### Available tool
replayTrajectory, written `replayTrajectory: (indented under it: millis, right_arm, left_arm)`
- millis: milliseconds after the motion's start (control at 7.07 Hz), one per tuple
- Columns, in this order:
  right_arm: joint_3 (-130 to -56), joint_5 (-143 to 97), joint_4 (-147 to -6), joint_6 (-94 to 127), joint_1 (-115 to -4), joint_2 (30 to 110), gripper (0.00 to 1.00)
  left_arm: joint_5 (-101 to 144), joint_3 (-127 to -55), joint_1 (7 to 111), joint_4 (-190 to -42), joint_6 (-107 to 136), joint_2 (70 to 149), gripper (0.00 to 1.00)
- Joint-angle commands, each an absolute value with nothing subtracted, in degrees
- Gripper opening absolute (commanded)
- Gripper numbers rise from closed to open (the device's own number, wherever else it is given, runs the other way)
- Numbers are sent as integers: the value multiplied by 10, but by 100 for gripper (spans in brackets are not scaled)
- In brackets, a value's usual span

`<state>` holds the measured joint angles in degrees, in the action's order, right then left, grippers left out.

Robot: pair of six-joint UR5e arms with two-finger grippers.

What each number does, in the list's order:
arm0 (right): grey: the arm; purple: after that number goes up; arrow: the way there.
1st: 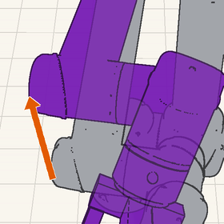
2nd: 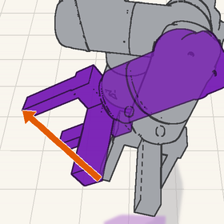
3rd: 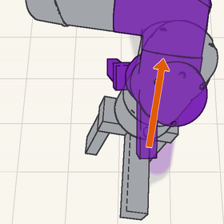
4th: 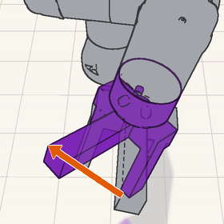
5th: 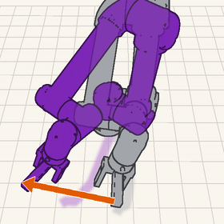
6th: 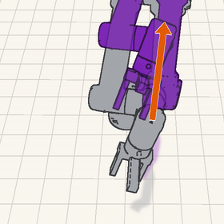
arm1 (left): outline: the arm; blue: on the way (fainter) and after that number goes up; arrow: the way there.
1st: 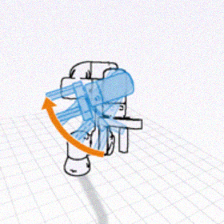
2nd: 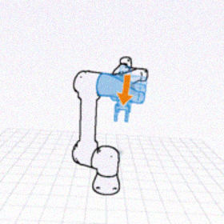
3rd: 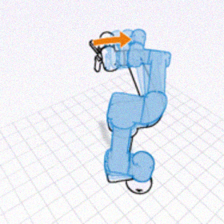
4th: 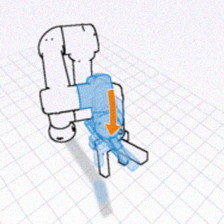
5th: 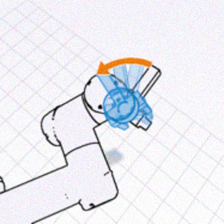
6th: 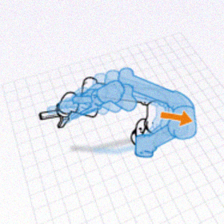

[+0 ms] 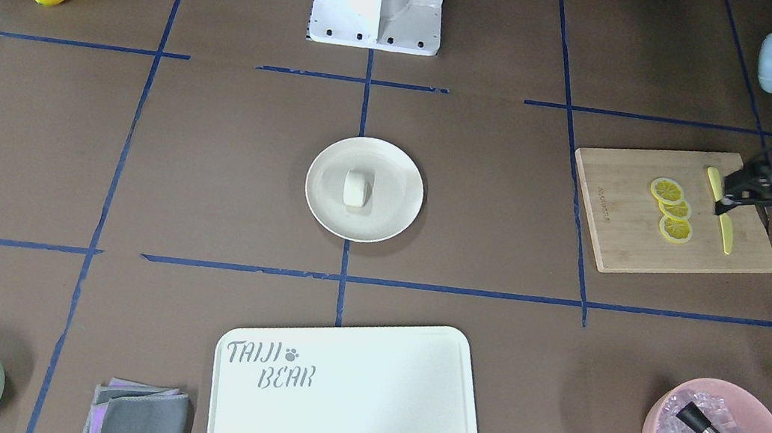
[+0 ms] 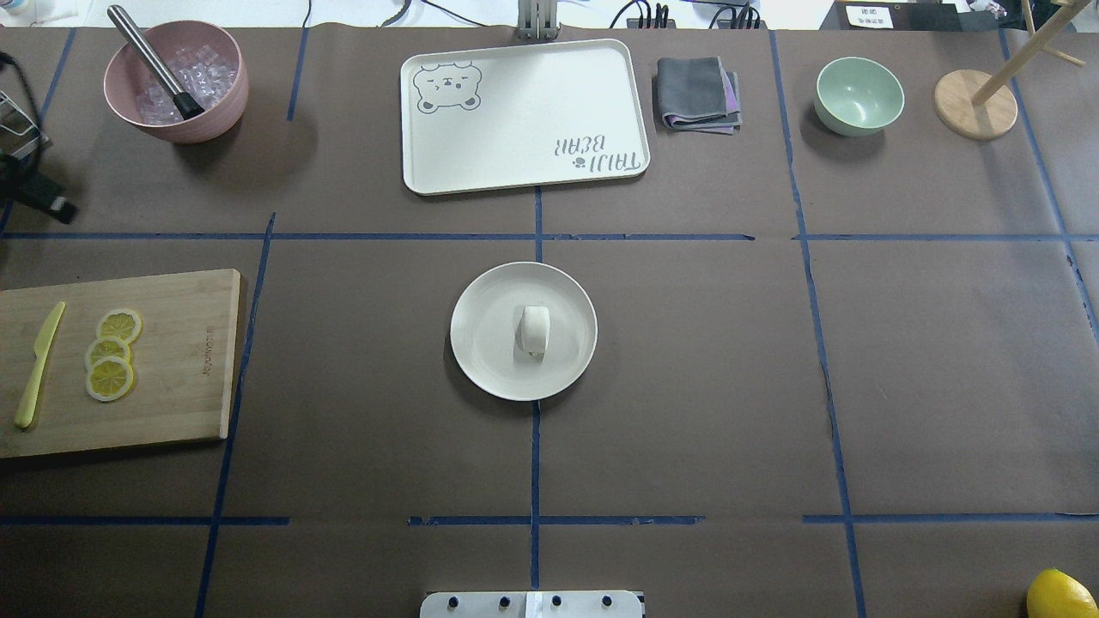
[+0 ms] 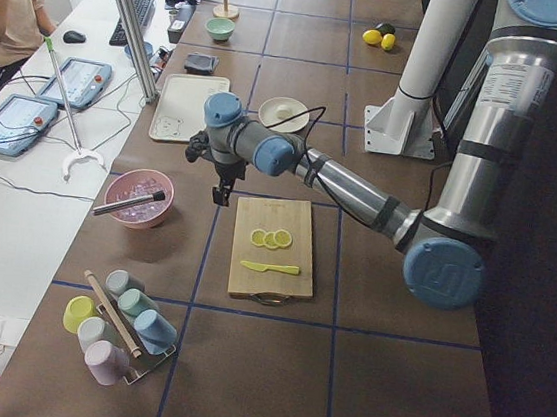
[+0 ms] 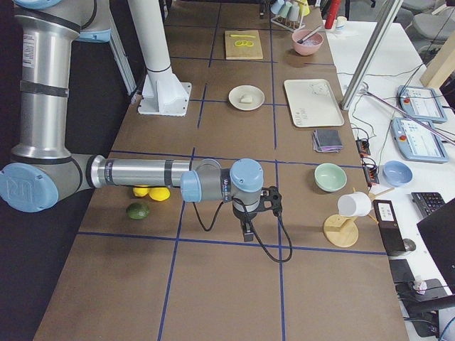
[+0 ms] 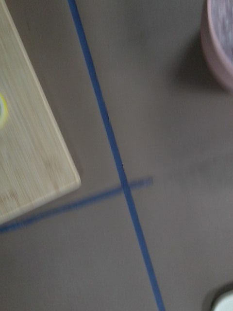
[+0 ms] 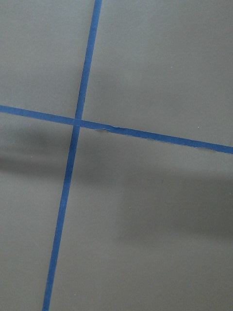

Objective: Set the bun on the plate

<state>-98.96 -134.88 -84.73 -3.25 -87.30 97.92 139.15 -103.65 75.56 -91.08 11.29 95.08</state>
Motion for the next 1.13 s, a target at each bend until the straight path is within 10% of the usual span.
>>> replayTrajectory:
  millis: [0,990]
  right_arm:
    - [-990,-1348,-847,-33,-874,979,100]
    - [-990,-1348,-847,-33,-874,979,100]
  left_arm:
    - [1409,-1028,870,-917,65,865,100]
    - [1346,-967,870,-925,68,848,100]
